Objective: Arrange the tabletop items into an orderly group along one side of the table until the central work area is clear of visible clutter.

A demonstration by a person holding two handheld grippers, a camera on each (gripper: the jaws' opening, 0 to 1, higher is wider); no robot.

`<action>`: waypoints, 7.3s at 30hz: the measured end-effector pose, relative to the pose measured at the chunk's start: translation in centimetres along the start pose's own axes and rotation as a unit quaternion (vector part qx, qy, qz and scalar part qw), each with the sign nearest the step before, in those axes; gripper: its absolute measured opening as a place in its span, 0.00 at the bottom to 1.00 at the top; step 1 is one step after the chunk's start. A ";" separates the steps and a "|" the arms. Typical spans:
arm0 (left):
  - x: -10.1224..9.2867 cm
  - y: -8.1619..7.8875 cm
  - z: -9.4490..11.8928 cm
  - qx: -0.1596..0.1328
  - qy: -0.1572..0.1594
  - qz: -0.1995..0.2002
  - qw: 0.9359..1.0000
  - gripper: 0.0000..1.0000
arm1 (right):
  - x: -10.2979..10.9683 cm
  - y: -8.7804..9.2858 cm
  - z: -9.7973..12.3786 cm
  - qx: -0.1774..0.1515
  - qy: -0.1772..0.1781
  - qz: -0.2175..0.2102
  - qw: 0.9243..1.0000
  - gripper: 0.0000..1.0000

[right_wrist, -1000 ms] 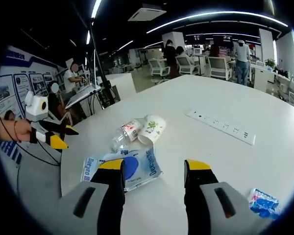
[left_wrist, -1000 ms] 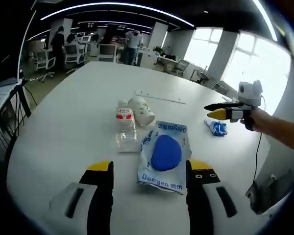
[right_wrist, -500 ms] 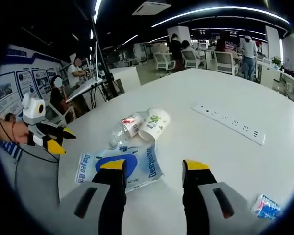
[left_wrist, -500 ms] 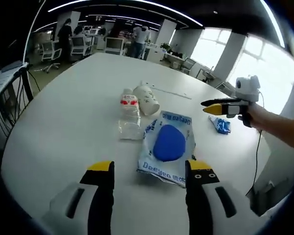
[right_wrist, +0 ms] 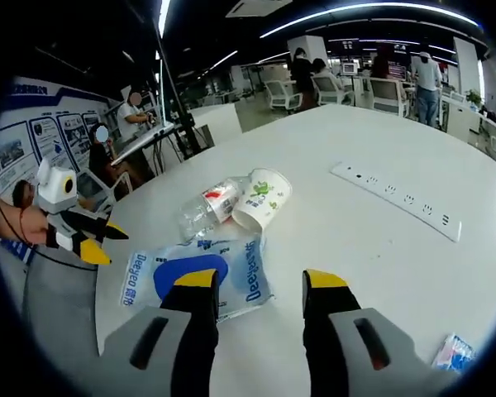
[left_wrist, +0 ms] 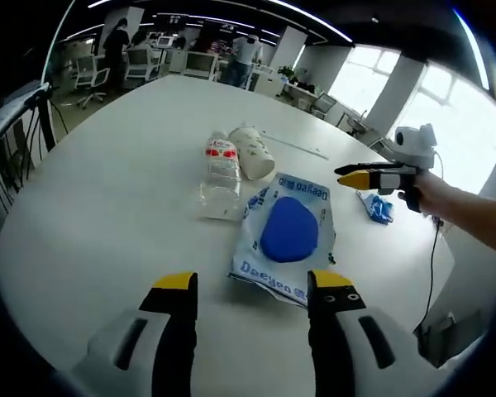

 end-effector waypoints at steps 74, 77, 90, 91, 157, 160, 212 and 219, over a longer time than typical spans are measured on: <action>-0.7 -0.5 -1.9 0.023 0.046 0.079 0.996 0.00 | -0.7 1.0 -1.0 0.030 -0.032 -0.036 0.998 0.00; -1.1 -0.9 -1.7 0.022 0.051 0.073 0.996 0.00 | -0.6 1.0 -0.2 0.020 -0.024 -0.043 0.999 0.00; -2.5 -3.1 -1.8 0.015 0.076 0.035 0.996 0.00 | -0.9 1.2 3.1 -0.010 0.011 -0.064 0.998 0.00; -2.6 -3.2 -1.8 0.015 0.078 0.034 0.996 0.00 | -0.9 1.2 3.4 -0.012 0.013 -0.065 0.998 0.00; -11.6 -13.4 -8.0 0.028 0.194 -0.120 0.973 0.00 | -1.2 3.7 15.8 -0.142 0.202 -0.176 0.953 0.00; -11.6 -13.5 -8.5 0.030 0.194 -0.122 0.973 0.00 | -1.4 3.9 15.8 -0.144 0.205 -0.181 0.951 0.00; -11.9 -12.5 -18.6 0.075 0.142 -0.090 0.983 0.00 | -6.9 8.5 11.7 -0.090 0.271 -0.231 0.930 0.00; -11.9 -12.3 -19.4 0.080 0.141 -0.086 0.983 0.00 | -7.2 8.9 11.5 -0.086 0.273 -0.235 0.929 0.00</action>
Point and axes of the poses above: the point that each gripper's makers call its tool centre point, and the gripper's own axes: z roughly backward along the fingers, x roughly to its left, y roughly out of its underside, the point moved 8 cm from there along z, roughly backward along the fingers, and after that the axes turned 3 degrees about z, right-handed, at the moved point
